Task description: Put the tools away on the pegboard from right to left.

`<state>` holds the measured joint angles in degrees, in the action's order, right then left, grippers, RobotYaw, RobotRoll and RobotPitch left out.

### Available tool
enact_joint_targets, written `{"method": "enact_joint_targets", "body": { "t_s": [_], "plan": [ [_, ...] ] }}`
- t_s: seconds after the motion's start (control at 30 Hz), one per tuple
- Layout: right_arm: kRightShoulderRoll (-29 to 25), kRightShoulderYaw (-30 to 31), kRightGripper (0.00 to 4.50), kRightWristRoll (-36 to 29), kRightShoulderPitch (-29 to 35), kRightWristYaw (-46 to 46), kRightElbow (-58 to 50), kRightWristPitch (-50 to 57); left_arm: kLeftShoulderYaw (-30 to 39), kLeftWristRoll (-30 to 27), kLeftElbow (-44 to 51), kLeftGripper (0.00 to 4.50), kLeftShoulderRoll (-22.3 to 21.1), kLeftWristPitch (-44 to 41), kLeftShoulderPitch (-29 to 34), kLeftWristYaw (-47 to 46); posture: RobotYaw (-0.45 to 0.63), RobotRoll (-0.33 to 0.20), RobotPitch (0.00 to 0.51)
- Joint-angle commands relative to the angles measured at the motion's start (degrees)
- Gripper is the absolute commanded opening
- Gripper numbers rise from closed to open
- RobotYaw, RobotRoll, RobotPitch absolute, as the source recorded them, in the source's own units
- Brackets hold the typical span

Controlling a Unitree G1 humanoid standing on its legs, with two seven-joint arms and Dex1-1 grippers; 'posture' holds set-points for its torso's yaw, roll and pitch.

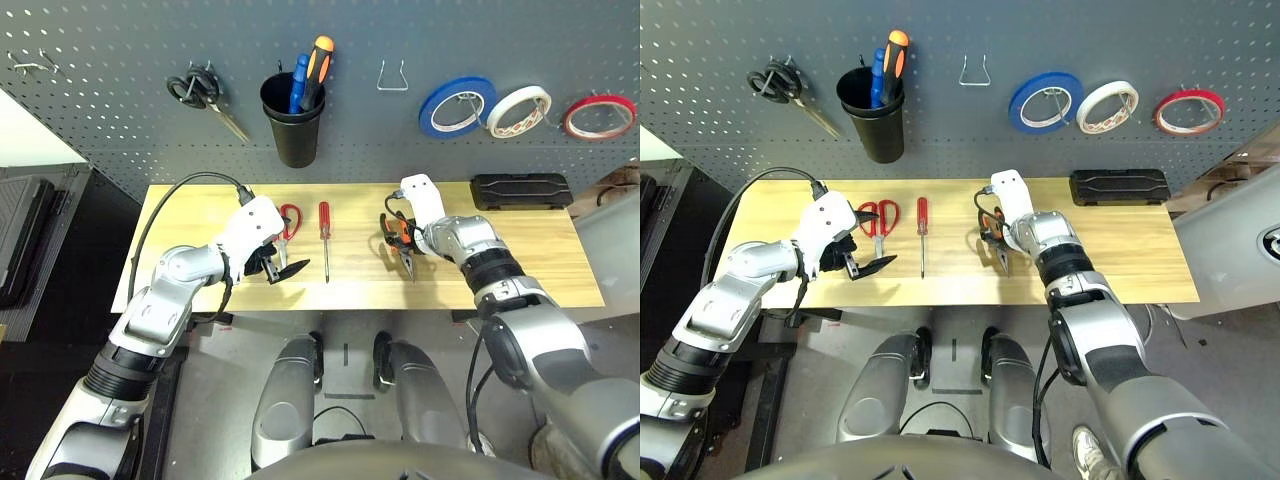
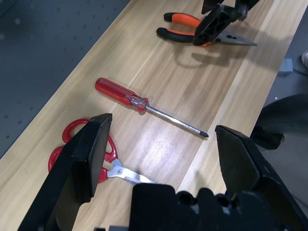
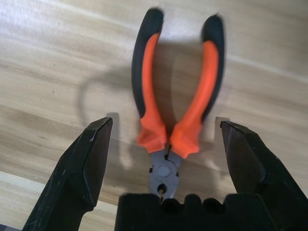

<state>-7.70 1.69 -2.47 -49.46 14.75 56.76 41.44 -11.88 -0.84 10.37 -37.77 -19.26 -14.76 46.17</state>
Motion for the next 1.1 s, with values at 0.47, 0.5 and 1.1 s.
{"method": "enact_joint_targets", "body": {
  "t_s": [0.47,0.5,1.1],
  "plan": [
    [1.5,-1.0,2.41,2.1,-1.0,-2.5,10.9,-7.7,-1.8,3.0,-0.8,4.5,0.2,-0.7,0.0,0.0,0.25,0.0,0.285],
    [1.5,-1.0,2.11,2.2,-1.0,-2.8,11.0,-8.3,-1.8,3.0,-0.8,4.5,0.3,-0.8,0.0,0.0,0.25,0.0,0.284],
    [-3.4,3.6,2.09,3.3,13.3,7.3,-21.6,-7.6,4.9,-6.3,2.9,4.5,3.9,8.5,3.4,2.1,0.24,0.0,0.265]
  ]
}}
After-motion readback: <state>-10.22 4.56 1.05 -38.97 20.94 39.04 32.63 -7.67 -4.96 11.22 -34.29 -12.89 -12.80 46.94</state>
